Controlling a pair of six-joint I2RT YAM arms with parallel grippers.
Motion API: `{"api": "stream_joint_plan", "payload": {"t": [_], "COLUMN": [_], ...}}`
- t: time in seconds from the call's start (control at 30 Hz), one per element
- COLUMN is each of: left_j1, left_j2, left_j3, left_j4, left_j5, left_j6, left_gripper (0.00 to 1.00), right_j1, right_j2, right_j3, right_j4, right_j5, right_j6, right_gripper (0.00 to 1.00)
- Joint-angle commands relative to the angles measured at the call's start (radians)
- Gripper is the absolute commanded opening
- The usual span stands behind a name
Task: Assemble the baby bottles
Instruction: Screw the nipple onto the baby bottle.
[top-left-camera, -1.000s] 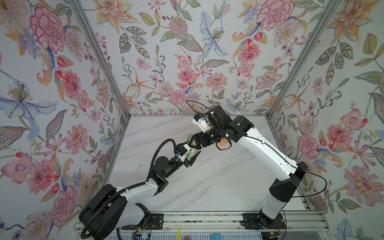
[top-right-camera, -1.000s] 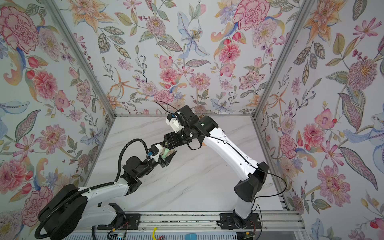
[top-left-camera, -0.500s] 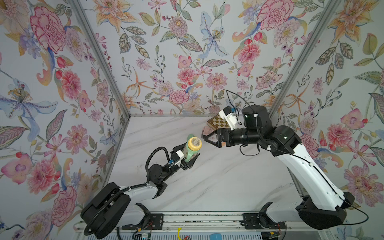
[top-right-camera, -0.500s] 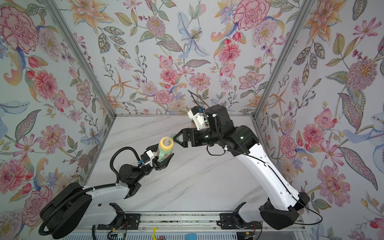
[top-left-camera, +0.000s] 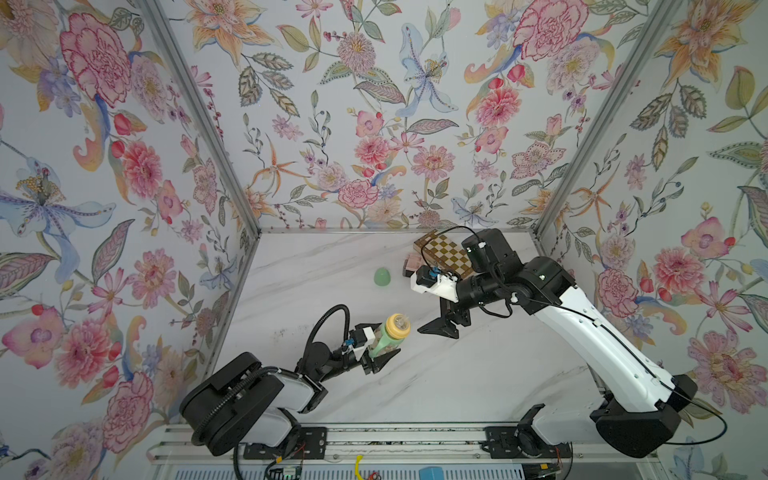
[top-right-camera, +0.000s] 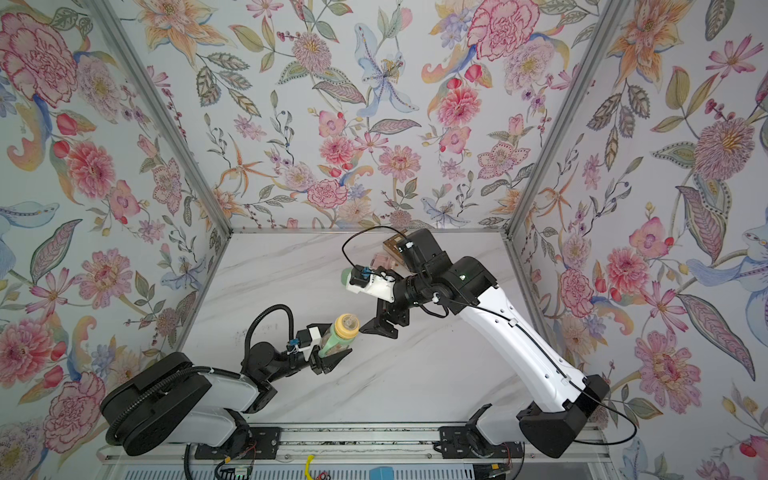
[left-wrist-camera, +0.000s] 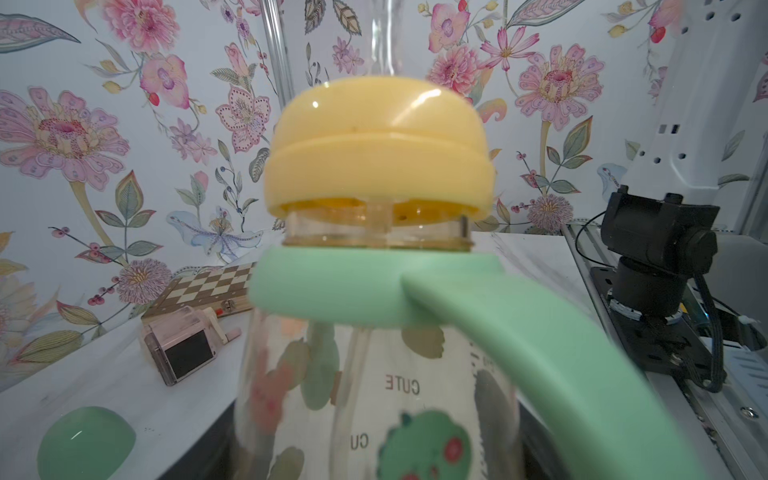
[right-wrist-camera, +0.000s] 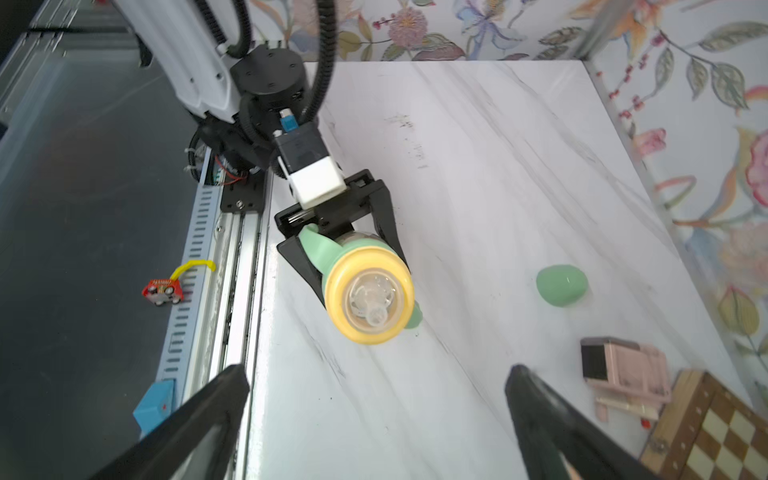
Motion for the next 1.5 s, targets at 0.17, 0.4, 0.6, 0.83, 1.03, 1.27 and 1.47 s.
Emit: {"api": "stream_joint_plan", "payload": {"t": [0.17, 0.4, 0.6, 0.83, 1.03, 1.27, 1.47], "left_j1": [-0.023, -0.027, -0.026, -0.027, -0.026, -0.026, -0.028], "left_j2": [0.010, -0.007, -0.008, -0.010, -0.006, -0.005, -0.042], "left_j3": [0.005, 0.003, 0.000, 0.009, 0.010, 0.016, 0.019], "left_j4": [0.290, 0.290, 0.290, 0.289, 0.290, 0.290, 0.225], "left_j5": [0.042, 0.037, 0.032, 0.031, 0.030, 0.019, -0.282], "left_j6": [0.015, 0.009, 0.006, 0.004, 0.004, 0.004, 0.102], "left_gripper": [0.00, 0.00, 0.00, 0.00, 0.00, 0.00, 0.00], "right_j1": [0.053, 0.092, 0.109, 0.131, 0.135, 0.141, 0.160], "right_j2": [0.085, 0.154, 0.166, 0.173, 0.162, 0.172, 0.215], "right_j3": [0.007, 0.012, -0.008, -0.036, -0.069, -0.048, 0.010], "right_j4": [-0.079, -0.073, -0.026, 0.019, 0.045, 0.054, 0.077], "right_j5": [0.002, 0.019, 0.054, 0.097, 0.120, 0.124, 0.236], "right_j6": [-0.246, -0.231, -0.189, -0.153, -0.148, -0.094, 0.386], "right_gripper": [0.93, 0.83, 0.70, 0.66, 0.68, 0.52, 0.43]}}
